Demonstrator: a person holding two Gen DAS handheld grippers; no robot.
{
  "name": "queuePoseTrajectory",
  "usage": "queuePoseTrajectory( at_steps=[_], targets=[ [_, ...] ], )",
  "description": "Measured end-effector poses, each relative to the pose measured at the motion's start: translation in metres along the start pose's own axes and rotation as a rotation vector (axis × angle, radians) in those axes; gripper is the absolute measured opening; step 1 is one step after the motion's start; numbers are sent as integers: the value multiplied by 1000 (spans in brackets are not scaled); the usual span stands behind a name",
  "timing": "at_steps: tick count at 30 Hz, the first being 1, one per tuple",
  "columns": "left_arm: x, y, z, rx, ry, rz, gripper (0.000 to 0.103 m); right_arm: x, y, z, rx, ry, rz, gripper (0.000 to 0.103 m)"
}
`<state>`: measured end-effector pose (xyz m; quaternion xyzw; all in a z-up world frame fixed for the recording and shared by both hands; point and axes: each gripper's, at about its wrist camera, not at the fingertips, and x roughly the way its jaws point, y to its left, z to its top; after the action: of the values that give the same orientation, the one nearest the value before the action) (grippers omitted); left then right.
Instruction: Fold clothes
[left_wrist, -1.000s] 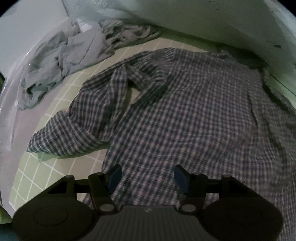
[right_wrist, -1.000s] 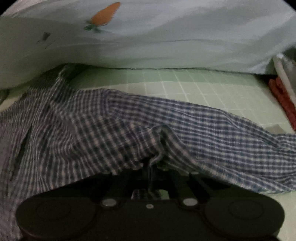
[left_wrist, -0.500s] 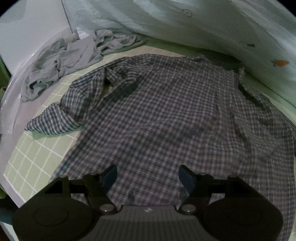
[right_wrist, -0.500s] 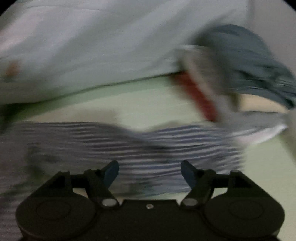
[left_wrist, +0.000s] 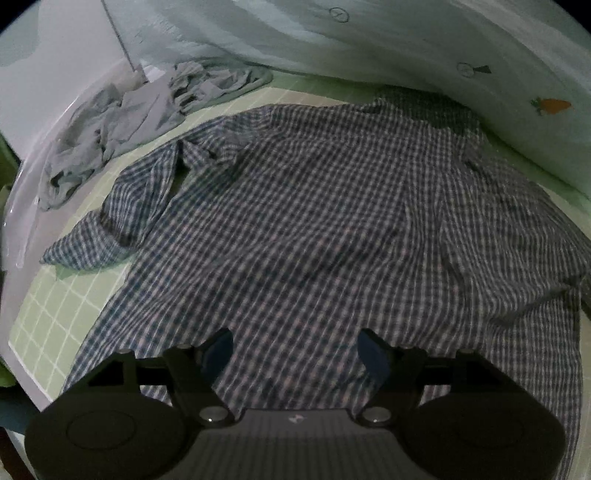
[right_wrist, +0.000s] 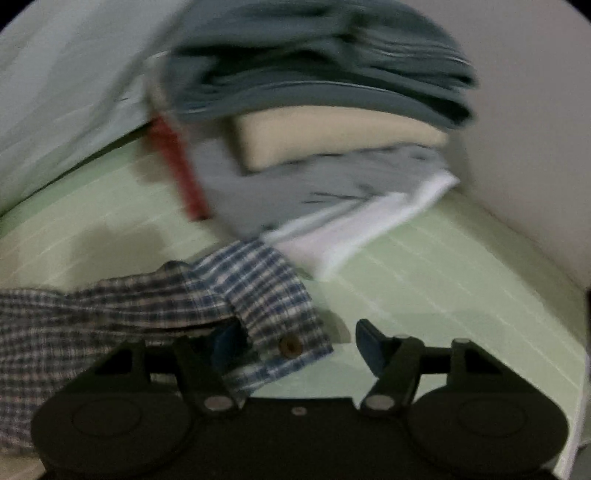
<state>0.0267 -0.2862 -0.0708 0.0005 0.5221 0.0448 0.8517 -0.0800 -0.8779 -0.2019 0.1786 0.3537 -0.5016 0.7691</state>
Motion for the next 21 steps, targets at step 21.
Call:
queuePoseTrajectory(
  at_steps=[21],
  targets=[
    [-12, 102, -24, -130, -37, 3, 86, -133, 63, -105, -224, 64, 453, 103]
  ],
)
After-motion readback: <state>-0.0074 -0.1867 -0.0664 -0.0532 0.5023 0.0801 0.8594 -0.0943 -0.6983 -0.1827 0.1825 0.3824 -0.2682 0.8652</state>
